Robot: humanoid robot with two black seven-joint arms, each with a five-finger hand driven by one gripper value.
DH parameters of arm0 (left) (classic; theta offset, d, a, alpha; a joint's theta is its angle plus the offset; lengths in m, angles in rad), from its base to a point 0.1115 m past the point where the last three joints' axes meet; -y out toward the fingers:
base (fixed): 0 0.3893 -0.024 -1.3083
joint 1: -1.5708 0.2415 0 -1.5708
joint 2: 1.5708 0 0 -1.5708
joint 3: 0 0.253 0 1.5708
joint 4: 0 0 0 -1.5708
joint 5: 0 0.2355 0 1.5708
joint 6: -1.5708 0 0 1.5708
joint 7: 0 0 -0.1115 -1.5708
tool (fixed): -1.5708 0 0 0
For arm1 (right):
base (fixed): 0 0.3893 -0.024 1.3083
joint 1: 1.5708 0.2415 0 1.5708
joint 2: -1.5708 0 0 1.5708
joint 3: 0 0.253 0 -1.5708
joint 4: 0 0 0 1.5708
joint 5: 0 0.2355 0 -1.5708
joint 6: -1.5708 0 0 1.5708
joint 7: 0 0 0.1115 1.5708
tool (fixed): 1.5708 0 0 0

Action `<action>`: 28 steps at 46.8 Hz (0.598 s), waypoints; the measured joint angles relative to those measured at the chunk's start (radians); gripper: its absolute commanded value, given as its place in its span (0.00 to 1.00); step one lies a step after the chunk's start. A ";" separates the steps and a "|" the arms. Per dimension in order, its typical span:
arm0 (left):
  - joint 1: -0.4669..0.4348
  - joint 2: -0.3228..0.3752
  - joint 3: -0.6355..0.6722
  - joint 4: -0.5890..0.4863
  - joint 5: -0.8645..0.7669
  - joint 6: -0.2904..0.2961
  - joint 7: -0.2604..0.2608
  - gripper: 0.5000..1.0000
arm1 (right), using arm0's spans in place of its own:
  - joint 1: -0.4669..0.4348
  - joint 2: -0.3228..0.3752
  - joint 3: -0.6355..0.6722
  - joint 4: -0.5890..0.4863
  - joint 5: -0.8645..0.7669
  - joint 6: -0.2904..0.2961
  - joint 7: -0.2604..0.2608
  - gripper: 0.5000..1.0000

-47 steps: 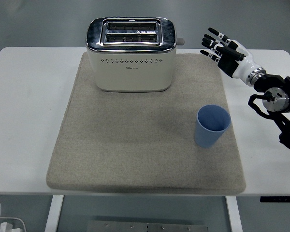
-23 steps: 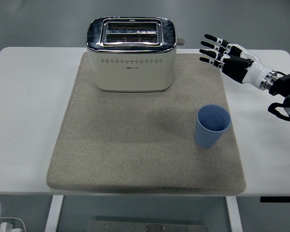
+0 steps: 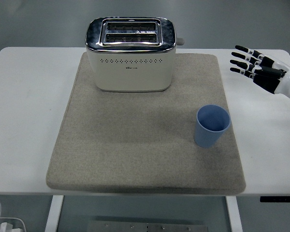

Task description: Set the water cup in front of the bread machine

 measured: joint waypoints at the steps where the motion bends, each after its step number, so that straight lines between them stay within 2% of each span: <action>1: 0.000 0.000 0.000 0.000 0.000 0.000 0.000 1.00 | -0.005 -0.004 0.000 0.000 0.000 0.000 0.004 0.87; 10: 0.000 0.000 0.000 0.000 0.000 0.000 0.000 1.00 | -0.055 -0.045 0.003 0.006 0.001 0.000 0.016 0.87; 21: 0.000 0.000 0.000 0.000 0.000 0.000 0.000 1.00 | -0.138 -0.118 0.013 0.109 0.004 0.000 0.038 0.87; 28: 0.000 0.000 0.000 0.000 0.000 0.000 0.000 1.00 | -0.189 -0.143 0.015 0.132 0.014 0.000 0.060 0.87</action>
